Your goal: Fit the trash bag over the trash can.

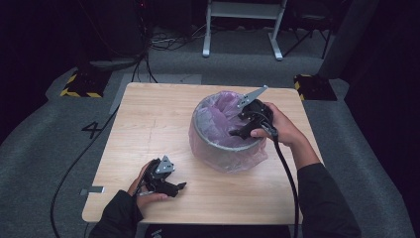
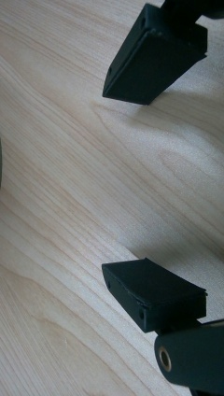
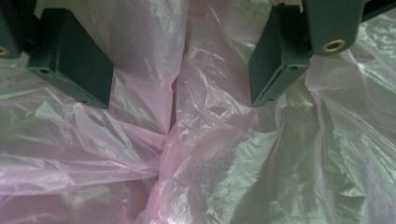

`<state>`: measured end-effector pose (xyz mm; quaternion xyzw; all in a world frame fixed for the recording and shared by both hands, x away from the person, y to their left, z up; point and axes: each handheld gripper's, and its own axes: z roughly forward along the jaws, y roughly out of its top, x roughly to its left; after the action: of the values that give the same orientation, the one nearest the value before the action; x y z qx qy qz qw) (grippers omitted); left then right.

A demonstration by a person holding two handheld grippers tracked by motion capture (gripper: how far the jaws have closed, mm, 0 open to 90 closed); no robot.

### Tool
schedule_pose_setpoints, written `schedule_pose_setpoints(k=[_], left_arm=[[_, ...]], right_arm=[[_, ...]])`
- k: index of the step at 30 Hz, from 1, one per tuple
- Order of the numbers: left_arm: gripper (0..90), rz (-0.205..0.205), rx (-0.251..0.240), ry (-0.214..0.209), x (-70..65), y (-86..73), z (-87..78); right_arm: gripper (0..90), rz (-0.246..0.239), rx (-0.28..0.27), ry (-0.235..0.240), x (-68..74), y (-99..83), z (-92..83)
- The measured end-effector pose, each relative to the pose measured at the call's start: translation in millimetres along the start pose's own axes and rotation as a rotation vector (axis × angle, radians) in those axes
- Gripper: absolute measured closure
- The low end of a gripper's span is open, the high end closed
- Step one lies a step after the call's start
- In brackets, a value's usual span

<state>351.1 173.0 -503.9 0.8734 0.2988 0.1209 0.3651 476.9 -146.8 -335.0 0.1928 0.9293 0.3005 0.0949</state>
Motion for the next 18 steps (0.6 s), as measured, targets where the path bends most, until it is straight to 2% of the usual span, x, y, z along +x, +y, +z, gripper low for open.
schedule_pose_setpoints(k=[3,8,12,18], left_arm=[[13.7,0.0,0.0,0.0,0.0,0.0,0.0],[13.8,0.001,-0.001,0.001,0.0,-0.1,-0.1],[13.8,0.001,-0.001,0.001,0.0,-0.1,-0.1],[13.8,0.001,-0.002,0.0,0.0,-0.1,0.0]], right_arm=[[22.2,0.001,0.032,0.012,0.2,1.4,1.8],[22.2,0.003,0.07,0.004,1.0,3.1,3.5],[22.0,0.006,0.065,-0.005,1.7,3.2,2.9],[21.2,-0.002,0.012,-0.039,4.5,1.1,-0.7]])
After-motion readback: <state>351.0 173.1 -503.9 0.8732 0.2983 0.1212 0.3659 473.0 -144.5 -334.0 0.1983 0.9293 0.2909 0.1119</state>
